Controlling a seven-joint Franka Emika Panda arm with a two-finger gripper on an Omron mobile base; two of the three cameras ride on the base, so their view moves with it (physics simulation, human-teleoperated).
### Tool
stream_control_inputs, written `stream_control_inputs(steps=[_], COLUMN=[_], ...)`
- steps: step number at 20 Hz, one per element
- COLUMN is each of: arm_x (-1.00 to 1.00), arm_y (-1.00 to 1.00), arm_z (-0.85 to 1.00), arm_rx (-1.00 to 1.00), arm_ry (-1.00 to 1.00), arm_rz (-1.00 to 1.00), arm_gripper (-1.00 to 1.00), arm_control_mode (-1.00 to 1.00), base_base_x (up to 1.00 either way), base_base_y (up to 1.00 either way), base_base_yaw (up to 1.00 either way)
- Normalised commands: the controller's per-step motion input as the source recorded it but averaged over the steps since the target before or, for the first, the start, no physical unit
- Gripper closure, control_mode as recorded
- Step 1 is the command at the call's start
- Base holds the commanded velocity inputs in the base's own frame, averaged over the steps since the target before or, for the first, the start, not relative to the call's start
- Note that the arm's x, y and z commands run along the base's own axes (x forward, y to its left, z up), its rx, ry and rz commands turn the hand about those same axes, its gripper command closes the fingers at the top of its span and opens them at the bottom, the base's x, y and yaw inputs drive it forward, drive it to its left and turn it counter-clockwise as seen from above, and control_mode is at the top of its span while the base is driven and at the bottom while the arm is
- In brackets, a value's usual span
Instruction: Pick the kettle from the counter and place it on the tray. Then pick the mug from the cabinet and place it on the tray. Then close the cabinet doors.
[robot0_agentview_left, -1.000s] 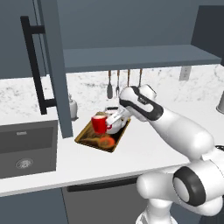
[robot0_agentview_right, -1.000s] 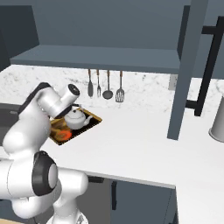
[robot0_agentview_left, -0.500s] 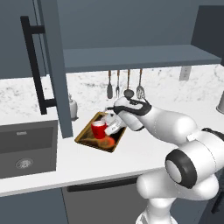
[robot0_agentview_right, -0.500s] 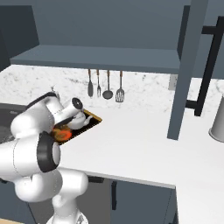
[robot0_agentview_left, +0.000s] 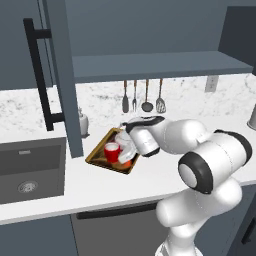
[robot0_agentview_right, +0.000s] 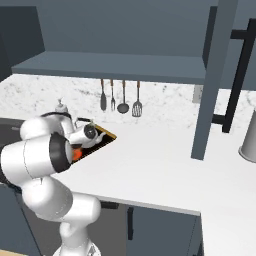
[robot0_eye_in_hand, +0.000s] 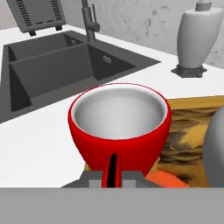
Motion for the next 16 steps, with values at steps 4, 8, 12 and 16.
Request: stream_control_inputs(steps=[4,8,12,16], arm_x=[0.38,0.38,0.33,0.08], arm_y=[0.0,0.0,0.0,0.01], arm_z=[-0.08,-0.07,-0.13,-0.29], arm_rx=[0.0,0.0,0.0,0.0], arm_ry=[0.02,0.0,0.0,0.05], arm_rz=[0.0,0.0,0.0,0.0], arm_gripper=[1.0,1.0,1.0,1.0], arm_control_mode=[-1.0,-1.0,-1.0,-1.0], base_base_x=[0.0,0.0,0.0,0.0], base_base_y=[0.0,0.0,0.0,0.0], base_base_yaw=[0.0,0.0,0.0,0.0])
